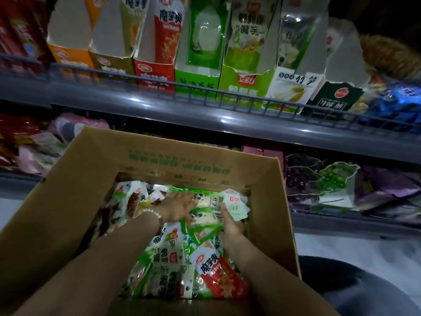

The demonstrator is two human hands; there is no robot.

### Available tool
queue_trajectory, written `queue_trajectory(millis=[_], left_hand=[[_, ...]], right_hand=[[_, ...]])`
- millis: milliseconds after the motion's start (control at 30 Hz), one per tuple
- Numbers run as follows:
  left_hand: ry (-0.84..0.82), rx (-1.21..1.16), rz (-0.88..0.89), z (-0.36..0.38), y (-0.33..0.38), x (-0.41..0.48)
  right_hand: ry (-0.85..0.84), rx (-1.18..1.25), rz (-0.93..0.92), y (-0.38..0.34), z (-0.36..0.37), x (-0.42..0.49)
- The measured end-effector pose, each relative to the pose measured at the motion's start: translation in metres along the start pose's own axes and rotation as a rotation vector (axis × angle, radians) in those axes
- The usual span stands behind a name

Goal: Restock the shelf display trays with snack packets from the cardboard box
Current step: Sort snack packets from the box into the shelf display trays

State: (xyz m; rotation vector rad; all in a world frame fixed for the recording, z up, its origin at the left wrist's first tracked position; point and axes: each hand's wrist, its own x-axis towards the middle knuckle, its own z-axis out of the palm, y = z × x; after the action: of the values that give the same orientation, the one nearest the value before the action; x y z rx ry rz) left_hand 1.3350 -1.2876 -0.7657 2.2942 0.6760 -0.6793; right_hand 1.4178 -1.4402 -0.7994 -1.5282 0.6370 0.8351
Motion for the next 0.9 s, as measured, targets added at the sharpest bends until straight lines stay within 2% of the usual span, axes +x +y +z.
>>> queue_trajectory(millis=[233, 333, 433, 533, 633, 700, 800, 867, 900], left_hand=[[-0.108, 0.224, 0.053, 0.010, 0.021, -0.006], [-0.140, 0.273, 0.071, 0.003, 0.028, -0.022], [-0.041, -0.021, 0.092, -0.009, 0.022, -0.040], [0.061, -0.362, 0.053, -0.026, 0.020, -0.068], [-0.058, -0.523, 0.020, -0.043, 0.025, -0.107], [-0.110, -0.613, 0.054, -0.049, 0.029, -0.135], [-0.168, -1.027, 0.027, -0.055, 0.039, -0.172], [-0.328, -1.352, 0.072, -0.055, 0.044, -0.186], [-0.398, -1.431, 0.117, -0.052, 0.047, -0.191]], right_hand=[[0.046, 0.026, 0.035, -0.004, 0.008, 0.004], [0.081, -0.075, -0.014, -0.004, 0.004, -0.005], [-0.029, -0.170, -0.082, -0.012, 0.004, -0.027], [-0.238, -0.426, -0.201, -0.026, 0.005, -0.058], [-0.503, -0.571, -0.383, -0.046, -0.007, -0.097], [-0.618, -0.555, -0.459, -0.058, -0.017, -0.117], [-0.712, -0.451, -0.501, -0.077, -0.023, -0.144], [-0.743, -0.301, -0.501, -0.085, -0.021, -0.161], [-0.747, -0.221, -0.491, -0.088, -0.019, -0.168]])
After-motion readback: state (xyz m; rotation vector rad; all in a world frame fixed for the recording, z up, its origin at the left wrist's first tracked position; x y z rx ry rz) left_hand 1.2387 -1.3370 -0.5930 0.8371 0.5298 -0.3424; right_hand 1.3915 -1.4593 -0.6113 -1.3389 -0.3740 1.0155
